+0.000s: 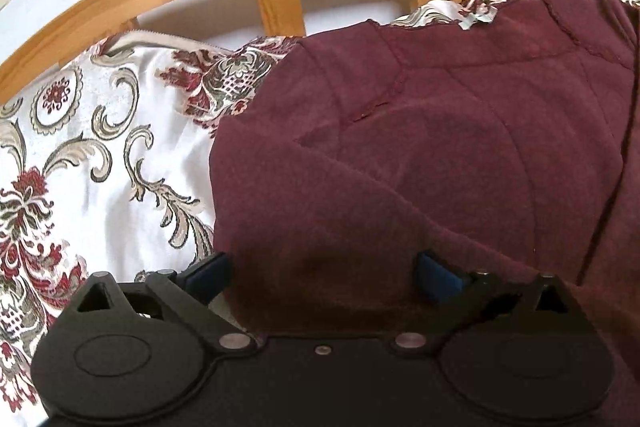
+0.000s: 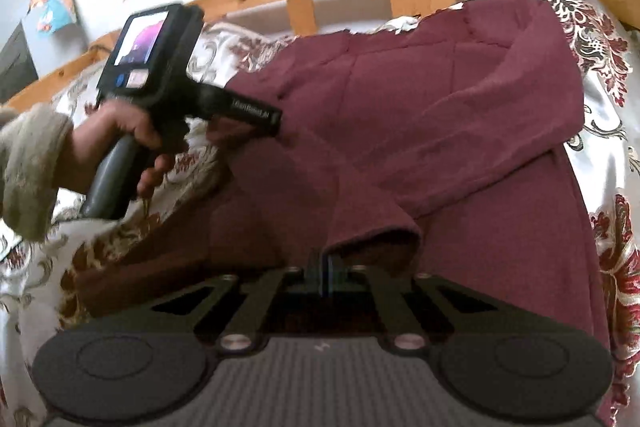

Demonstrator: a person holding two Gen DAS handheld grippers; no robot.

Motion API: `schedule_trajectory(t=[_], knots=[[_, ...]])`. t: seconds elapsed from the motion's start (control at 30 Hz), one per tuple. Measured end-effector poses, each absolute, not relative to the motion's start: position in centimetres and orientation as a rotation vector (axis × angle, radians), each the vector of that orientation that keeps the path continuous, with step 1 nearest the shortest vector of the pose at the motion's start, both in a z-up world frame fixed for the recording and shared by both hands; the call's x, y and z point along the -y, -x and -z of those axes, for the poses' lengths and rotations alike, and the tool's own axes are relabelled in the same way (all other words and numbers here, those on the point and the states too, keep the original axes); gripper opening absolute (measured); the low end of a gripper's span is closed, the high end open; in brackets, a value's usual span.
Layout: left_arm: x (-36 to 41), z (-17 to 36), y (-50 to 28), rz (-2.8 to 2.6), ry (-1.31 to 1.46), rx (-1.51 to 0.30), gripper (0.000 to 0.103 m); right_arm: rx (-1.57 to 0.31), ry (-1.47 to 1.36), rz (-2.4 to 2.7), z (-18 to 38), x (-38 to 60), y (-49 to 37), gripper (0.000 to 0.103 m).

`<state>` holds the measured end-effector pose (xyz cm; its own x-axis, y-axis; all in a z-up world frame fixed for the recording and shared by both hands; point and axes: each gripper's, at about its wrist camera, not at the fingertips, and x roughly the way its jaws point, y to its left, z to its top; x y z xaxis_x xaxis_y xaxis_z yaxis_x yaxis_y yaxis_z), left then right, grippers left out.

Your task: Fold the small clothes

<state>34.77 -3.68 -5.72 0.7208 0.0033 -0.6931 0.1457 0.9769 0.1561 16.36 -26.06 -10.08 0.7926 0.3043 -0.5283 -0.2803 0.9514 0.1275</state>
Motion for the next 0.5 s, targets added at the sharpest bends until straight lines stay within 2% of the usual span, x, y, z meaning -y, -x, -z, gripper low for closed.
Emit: schedule_trajectory(t=[0.27,0.37,0.43,0.5], knots=[[3.9,5.5,-33.7,0.084,-0.21,-0.721,0.101,-0.622,-0.079,-0.307,10.9,27.3,-17.2,0.007],[4.0,4.7,-31.4,0.129,-0.207,-0.657,0.101,-0.606,-0.08,-0.295,10.5,27.7,-16.9,0.02],[4.3,4.6,-29.7,0.159,-0.242,-0.632,0.101,-0.593,-0.073,-0.276,10.1,28.0,-16.7,0.04],[4.8,4.9,-28.6,0.172,-0.293,-0.632,0.101,-0.583,-0.067,-0.257,9.9,28.2,-16.7,0.051]])
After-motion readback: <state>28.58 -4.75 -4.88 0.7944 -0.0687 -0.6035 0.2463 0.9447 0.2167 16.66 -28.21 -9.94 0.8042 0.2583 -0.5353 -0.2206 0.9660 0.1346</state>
